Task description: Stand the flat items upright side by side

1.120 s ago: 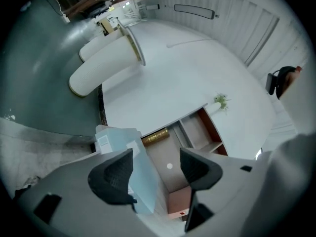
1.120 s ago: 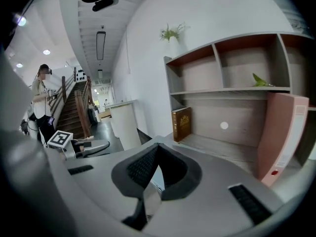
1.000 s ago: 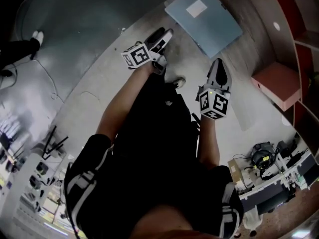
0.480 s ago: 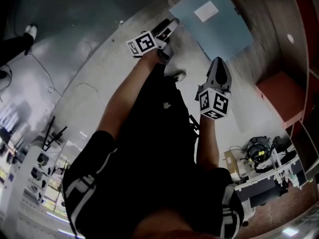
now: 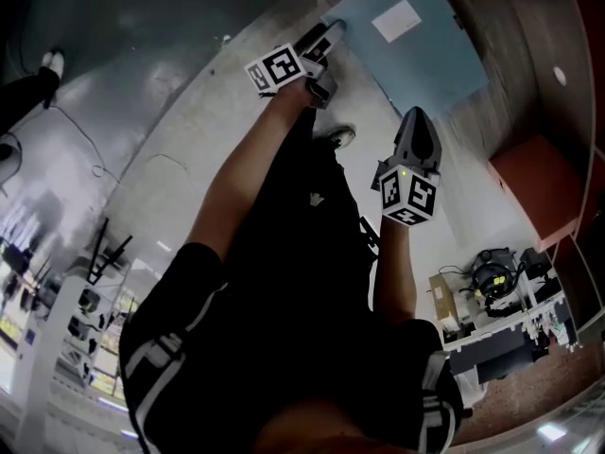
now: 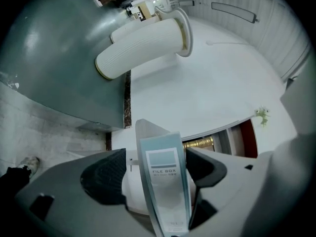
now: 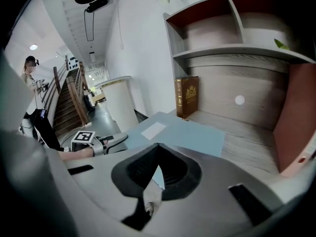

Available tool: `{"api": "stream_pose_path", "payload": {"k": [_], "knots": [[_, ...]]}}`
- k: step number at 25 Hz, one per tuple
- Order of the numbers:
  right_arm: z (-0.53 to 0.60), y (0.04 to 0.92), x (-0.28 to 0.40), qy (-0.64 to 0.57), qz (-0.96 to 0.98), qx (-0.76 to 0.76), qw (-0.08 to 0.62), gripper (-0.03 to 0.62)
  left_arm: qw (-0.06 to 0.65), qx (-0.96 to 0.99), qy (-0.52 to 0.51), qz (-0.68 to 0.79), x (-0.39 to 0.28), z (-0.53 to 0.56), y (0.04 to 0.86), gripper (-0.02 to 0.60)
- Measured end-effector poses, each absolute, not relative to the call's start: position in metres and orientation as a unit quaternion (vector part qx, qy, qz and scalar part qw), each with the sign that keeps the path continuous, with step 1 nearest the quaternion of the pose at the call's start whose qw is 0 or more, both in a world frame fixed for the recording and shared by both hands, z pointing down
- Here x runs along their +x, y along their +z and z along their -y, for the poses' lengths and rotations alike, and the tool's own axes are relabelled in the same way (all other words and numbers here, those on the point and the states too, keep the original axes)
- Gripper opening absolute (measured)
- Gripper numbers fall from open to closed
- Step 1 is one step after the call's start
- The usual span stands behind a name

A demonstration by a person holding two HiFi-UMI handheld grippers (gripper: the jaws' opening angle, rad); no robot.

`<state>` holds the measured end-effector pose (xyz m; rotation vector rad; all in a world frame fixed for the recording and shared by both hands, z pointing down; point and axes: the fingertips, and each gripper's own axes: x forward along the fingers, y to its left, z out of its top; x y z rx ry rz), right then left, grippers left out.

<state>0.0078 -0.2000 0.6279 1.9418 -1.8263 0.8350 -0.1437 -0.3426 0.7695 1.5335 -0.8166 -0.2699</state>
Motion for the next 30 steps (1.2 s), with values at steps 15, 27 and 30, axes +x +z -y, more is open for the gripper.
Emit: {"api": "stream_pose_path", "payload": {"k": [15, 27, 30], "knots": [[0.181, 0.628, 0.019, 0.304, 0.626, 0.698, 0.17, 0.025, 0.644, 0.677, -0.125, 0.335, -0.13, 0.35, 0.767, 0.364], [0.179, 0.63, 0.012, 0.307, 0.625, 0.697, 0.172, 0.025, 0.656, 0.663, -0.158, 0.325, -0.141, 0.334, 0.766, 0.367], [0.179, 0.63, 0.013, 0.308, 0.621, 0.7, 0.172, 0.025, 0.652, 0.675, -0.144, 0.313, -0.129, 0.342, 0.764, 0.366]]}}
